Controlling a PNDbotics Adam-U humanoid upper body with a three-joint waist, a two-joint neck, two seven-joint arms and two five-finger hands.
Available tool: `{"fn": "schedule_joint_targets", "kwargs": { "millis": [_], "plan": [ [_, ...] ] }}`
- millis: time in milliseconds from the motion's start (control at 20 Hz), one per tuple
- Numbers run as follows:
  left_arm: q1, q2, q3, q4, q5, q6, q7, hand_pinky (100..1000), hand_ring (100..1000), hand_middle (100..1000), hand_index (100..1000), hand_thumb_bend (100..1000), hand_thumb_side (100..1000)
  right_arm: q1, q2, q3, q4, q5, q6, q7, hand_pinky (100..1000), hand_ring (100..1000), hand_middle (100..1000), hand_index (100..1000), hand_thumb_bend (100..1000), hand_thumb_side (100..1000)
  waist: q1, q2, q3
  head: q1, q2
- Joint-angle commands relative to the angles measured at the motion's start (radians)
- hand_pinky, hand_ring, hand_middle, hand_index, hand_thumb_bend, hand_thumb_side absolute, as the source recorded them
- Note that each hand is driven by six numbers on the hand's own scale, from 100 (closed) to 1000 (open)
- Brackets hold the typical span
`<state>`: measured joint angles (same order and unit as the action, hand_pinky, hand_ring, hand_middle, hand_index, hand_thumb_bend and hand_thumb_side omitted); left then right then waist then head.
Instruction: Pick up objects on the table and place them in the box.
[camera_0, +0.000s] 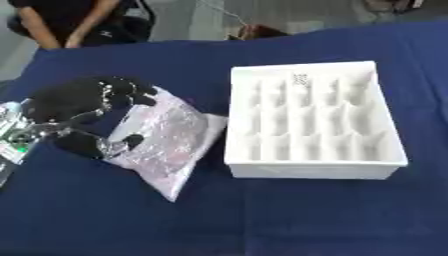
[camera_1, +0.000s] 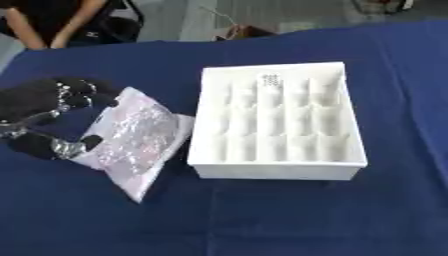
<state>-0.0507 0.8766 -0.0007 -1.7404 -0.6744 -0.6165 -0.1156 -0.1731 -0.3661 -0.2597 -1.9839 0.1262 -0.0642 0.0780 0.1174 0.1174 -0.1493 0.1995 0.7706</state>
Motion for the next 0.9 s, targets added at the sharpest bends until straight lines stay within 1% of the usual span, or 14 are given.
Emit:
{"fn": "schedule_joint_targets", "kwargs": {
  "millis": [50, 400, 500, 550, 600, 650, 700, 750, 850, 900],
  "plan": [
    [-0.016, 0.039, 0.006, -0.006, 0.011, -0.005, 0.0, 866, 932, 910, 925, 237, 859, -0.008, -0.02, -0.004, -0.016, -0.001, -0.003, 0.004, 506, 646, 766, 957, 100, 771, -0.002, -0.012, 0.0, 0.013, -0.001],
    [-0.022, 0.031, 0.005, -0.012, 0.023, -0.006, -0.008, 858, 934, 910, 929, 212, 863, -0.008, -0.02, -0.004, -0.016, -0.001, -0.003, 0.003, 506, 647, 767, 957, 100, 769, -0.003, -0.012, -0.001, 0.014, -0.001],
    [-0.025, 0.027, 0.002, -0.02, 0.028, -0.004, -0.013, 852, 934, 911, 930, 227, 857, -0.008, -0.02, -0.004, -0.016, -0.001, -0.003, 0.004, 506, 647, 767, 957, 100, 768, -0.004, -0.011, -0.001, 0.014, -0.001],
    [-0.027, 0.025, -0.001, -0.025, 0.03, -0.002, -0.017, 848, 932, 908, 932, 248, 847, -0.008, -0.02, -0.004, -0.016, -0.001, -0.003, 0.004, 506, 646, 767, 957, 100, 768, -0.004, -0.011, -0.001, 0.014, -0.001],
    [-0.029, 0.022, -0.003, -0.029, 0.029, -0.002, -0.025, 836, 921, 901, 942, 310, 821, -0.009, -0.02, -0.004, -0.016, -0.001, -0.004, 0.004, 506, 646, 767, 957, 100, 768, -0.004, -0.011, -0.002, 0.014, -0.001],
    [-0.031, 0.02, -0.004, -0.033, 0.028, -0.001, -0.034, 813, 895, 867, 928, 407, 778, -0.009, -0.019, -0.004, -0.016, -0.002, -0.004, 0.004, 506, 646, 767, 957, 100, 768, -0.005, -0.011, -0.002, 0.014, -0.001],
    [-0.035, 0.019, -0.005, -0.038, 0.019, -0.003, -0.052, 807, 893, 868, 930, 467, 749, -0.009, -0.019, -0.004, -0.016, -0.002, -0.004, 0.004, 506, 646, 767, 957, 100, 768, -0.005, -0.011, -0.002, 0.014, -0.001],
    [-0.04, 0.018, -0.006, -0.043, 0.008, -0.007, -0.071, 802, 870, 843, 916, 537, 726, -0.009, -0.019, -0.004, -0.016, -0.002, -0.004, 0.004, 506, 646, 767, 957, 100, 768, -0.005, -0.01, -0.002, 0.014, -0.001],
    [-0.049, 0.017, -0.008, -0.053, -0.022, -0.021, -0.118, 806, 861, 831, 910, 579, 725, -0.008, -0.019, -0.004, -0.016, -0.002, -0.004, 0.004, 506, 646, 768, 957, 100, 767, -0.006, -0.01, -0.003, 0.015, -0.001],
    [-0.054, 0.016, -0.01, -0.057, -0.032, -0.028, -0.14, 807, 863, 832, 910, 580, 732, -0.009, -0.019, -0.004, -0.016, -0.002, -0.004, 0.004, 506, 646, 768, 957, 100, 767, -0.006, -0.01, -0.003, 0.016, -0.001]
  ]
}}
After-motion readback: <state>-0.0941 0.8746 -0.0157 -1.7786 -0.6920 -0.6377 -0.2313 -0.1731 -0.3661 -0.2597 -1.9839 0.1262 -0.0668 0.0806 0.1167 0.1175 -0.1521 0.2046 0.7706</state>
